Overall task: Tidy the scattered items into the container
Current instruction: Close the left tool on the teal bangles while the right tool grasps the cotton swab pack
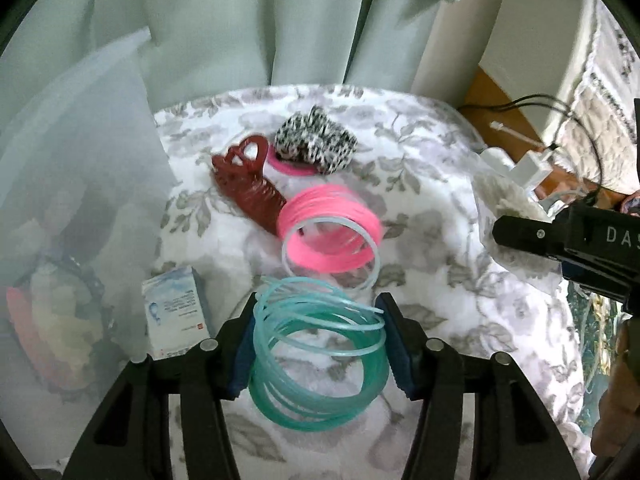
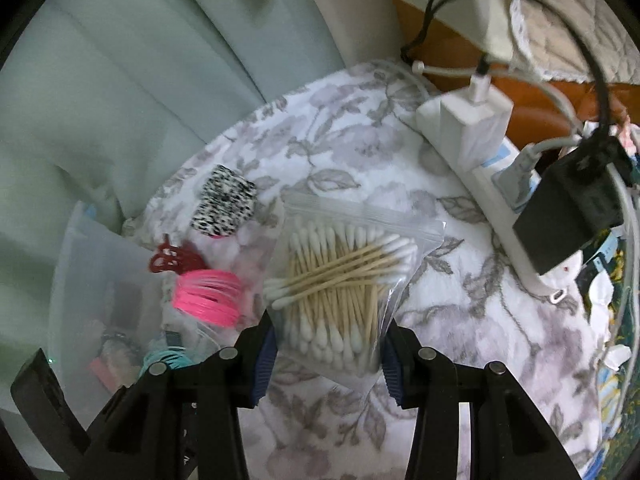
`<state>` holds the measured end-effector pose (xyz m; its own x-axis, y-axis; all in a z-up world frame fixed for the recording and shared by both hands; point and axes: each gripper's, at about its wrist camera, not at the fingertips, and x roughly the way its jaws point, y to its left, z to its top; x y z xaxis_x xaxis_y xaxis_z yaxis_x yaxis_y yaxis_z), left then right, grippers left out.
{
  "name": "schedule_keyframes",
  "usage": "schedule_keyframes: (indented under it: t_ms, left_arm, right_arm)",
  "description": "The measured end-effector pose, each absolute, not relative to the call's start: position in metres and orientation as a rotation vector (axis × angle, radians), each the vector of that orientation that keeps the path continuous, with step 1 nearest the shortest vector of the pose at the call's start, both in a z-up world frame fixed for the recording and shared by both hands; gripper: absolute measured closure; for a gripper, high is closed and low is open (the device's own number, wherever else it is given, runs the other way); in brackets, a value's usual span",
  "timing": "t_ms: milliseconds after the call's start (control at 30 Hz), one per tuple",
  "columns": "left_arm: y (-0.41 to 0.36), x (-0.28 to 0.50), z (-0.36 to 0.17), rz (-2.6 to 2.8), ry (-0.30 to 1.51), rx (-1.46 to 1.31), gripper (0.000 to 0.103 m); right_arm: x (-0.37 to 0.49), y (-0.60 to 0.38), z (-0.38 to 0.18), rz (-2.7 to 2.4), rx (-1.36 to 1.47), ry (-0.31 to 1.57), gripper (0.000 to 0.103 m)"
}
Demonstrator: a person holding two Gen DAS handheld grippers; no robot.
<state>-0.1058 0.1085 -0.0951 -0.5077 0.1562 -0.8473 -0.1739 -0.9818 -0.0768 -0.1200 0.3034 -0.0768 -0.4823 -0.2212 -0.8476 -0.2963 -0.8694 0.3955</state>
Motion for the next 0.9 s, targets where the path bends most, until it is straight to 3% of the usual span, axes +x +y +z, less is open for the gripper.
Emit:
schedule_keyframes:
  t_ms: [900]
  left_arm:
    - [0.084, -0.060, 0.025, 2.701, -0.056, -1.037, 0.046]
  right_arm:
    - [-0.069, 0.280, 0.024, 2.741, -1.290, 0.797, 0.055]
